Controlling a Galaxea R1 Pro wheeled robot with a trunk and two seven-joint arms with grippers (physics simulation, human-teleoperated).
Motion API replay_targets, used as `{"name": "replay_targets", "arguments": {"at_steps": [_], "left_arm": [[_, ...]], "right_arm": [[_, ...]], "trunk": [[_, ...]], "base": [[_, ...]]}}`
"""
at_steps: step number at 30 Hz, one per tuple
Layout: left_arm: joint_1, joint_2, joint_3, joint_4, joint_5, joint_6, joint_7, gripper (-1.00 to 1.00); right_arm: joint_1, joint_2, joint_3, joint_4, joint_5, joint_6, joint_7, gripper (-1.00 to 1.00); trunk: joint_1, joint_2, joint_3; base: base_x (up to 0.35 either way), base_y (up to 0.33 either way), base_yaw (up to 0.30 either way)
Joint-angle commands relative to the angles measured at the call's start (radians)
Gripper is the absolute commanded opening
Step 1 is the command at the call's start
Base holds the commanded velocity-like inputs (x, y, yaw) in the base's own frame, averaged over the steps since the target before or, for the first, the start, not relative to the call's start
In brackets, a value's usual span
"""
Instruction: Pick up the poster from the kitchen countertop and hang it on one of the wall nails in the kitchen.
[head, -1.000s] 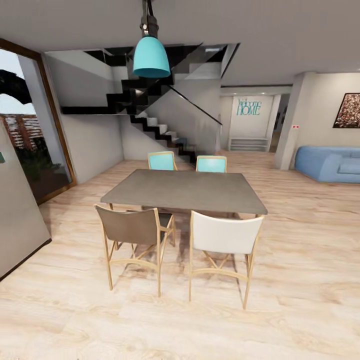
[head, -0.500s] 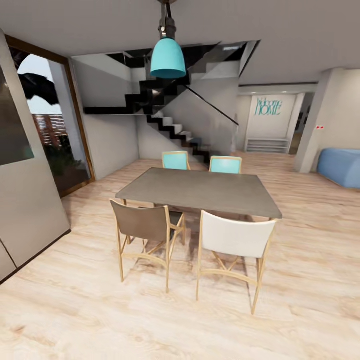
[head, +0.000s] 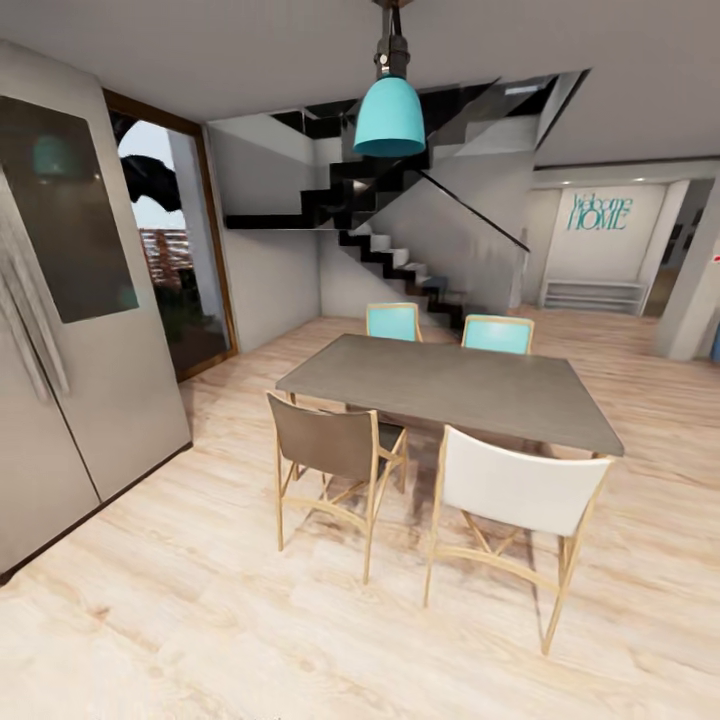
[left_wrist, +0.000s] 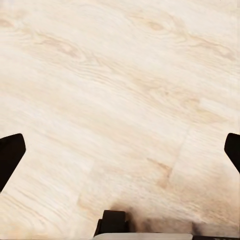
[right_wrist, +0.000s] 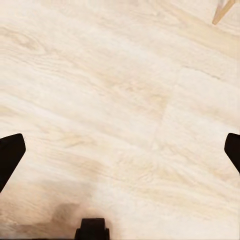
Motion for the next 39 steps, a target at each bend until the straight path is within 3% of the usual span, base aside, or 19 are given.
{"name": "replay_targets", "arguments": {"at_steps": [1, 5, 7, 13, 24, 39], "left_arm": [[0.000, -0.001, 0.004, -0.001, -0.011, -0.001, 0.000, 1.00], [0.000, -0.001, 0.007, -0.001, -0.011, -0.001, 0.000, 1.00], [0.000, -0.001, 0.046, -0.001, -0.011, -0.002, 0.000, 1.00], [0.000, -0.001, 0.078, -0.001, -0.011, -0.004, -0.003, 1.00], [0.000, -0.002, 0.081, -0.001, -0.012, -0.004, -0.003, 1.00], [0.000, -0.002, 0.081, -0.001, -0.012, -0.005, -0.003, 1.00]], "right_arm": [[0.000, 0.000, 0.001, 0.001, 0.004, -0.003, -0.001, 1.00], [0.000, 0.000, 0.001, 0.001, 0.004, -0.003, -0.001, 1.00], [-0.001, 0.000, 0.001, 0.002, 0.004, -0.003, -0.001, 1.00], [-0.001, -0.001, 0.001, 0.002, 0.004, -0.001, 0.003, 1.00], [-0.001, 0.000, 0.001, 0.004, 0.004, -0.003, 0.001, 1.00], [-0.001, 0.000, 0.002, 0.004, 0.005, -0.003, -0.001, 1.00]], "trunk": [[0.000, 0.000, -0.001], [0.000, 0.000, -0.001], [0.000, 0.000, -0.001], [0.000, 0.000, -0.002], [0.000, 0.000, -0.002], [0.000, 0.000, -0.002]], "base": [[0.000, 0.000, 0.294], [0.000, 0.000, 0.294], [0.000, 0.000, 0.294], [-0.075, -0.126, 0.173], [-0.132, -0.232, 0.232], [-0.012, -0.025, 0.293]]}}
